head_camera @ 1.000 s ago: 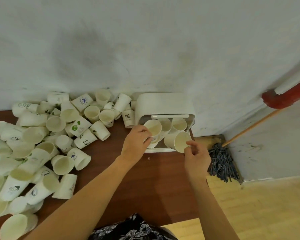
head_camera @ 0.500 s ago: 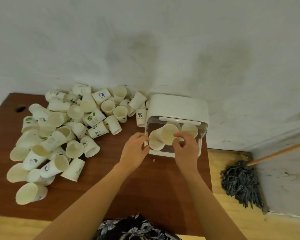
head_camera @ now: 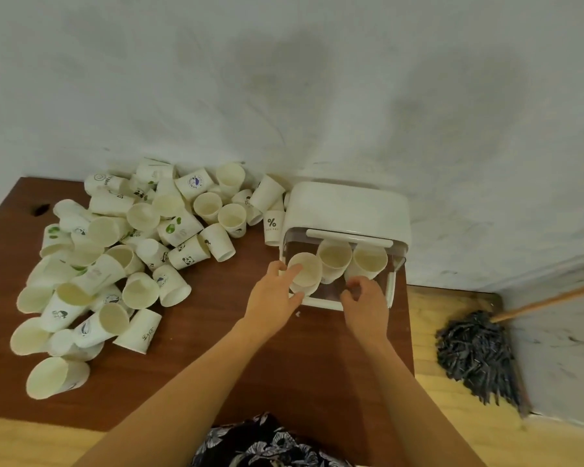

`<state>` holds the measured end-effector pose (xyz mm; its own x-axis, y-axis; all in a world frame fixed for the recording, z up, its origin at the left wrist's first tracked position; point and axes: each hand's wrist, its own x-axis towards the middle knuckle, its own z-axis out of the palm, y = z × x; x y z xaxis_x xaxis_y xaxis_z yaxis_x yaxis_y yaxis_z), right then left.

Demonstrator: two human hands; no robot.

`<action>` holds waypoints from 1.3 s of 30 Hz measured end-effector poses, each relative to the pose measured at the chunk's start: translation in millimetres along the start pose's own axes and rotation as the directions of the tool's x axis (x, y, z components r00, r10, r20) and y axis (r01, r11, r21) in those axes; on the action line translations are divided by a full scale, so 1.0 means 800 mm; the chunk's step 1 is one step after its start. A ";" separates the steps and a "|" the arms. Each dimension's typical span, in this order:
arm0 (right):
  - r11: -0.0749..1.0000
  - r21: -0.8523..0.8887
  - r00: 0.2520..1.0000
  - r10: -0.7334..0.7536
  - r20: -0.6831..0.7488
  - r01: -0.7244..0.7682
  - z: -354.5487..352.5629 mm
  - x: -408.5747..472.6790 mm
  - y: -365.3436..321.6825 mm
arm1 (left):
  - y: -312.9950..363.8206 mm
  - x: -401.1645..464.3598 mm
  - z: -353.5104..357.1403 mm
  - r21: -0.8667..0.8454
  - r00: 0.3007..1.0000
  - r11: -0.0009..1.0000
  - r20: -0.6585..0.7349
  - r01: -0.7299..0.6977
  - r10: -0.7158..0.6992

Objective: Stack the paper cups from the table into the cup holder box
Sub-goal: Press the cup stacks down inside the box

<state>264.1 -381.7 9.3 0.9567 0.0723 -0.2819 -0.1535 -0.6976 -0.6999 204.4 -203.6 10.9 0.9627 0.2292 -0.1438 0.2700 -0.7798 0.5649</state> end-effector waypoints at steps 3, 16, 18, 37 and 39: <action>0.996 -0.006 0.996 0.089 0.011 -0.089 -0.006 0.005 0.014 | 0.002 0.012 0.017 -0.030 0.995 0.996 0.046 0.087 -0.086; 0.962 0.209 0.984 0.176 0.022 -0.177 -0.004 0.062 0.032 | 0.004 0.060 0.045 -0.158 0.976 0.970 -0.090 0.183 -0.198; 0.955 0.247 0.985 0.172 -0.006 -0.165 0.001 0.073 0.032 | 0.009 0.066 0.047 -0.150 0.974 0.970 -0.092 0.190 -0.205; 0.898 0.339 0.956 0.291 0.020 -0.281 0.029 0.130 0.060 | 0.030 0.073 0.052 -0.352 0.970 0.922 -0.121 0.158 -0.212; 0.856 0.408 0.944 0.327 0.048 -0.317 0.030 0.131 0.057 | 0.031 0.067 0.052 -0.451 0.959 0.873 -0.110 0.186 -0.261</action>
<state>351.1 -389.0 -67.8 0.8410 -0.1250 -0.5264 -0.5356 -0.3298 -0.7774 263.1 -235.2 -16.8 0.8510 0.4873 -0.1958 0.4068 -0.3758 0.8326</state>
